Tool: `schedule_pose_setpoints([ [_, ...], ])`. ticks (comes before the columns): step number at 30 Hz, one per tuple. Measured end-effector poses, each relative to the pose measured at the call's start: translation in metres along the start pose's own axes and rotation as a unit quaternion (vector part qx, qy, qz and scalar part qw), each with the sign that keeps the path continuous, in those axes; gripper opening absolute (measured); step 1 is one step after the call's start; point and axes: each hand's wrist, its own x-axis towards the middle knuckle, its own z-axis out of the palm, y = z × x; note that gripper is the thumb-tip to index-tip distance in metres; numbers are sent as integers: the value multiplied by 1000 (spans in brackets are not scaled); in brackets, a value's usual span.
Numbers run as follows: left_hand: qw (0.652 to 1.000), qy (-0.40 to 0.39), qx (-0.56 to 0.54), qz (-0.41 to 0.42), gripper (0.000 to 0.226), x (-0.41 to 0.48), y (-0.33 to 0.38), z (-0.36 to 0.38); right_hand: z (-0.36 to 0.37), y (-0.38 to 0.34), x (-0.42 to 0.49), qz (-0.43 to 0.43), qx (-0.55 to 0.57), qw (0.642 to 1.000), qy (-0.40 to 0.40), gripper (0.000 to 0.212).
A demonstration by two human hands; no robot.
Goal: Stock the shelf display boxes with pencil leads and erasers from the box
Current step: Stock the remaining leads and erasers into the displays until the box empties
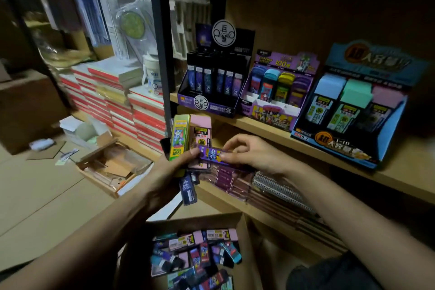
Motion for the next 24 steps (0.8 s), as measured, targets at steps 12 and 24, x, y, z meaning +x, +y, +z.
schedule_pose_setpoints([
  [12, 1000, -3, 3, 17, 56, 48, 28, 17, -60, -23, 10, -79, 266, 914, 296, 12],
  [24, 999, -3, 3, 38, 52, 67, 19, 4, -148, -60, -1, -144, -342, 798, 474, 14],
])
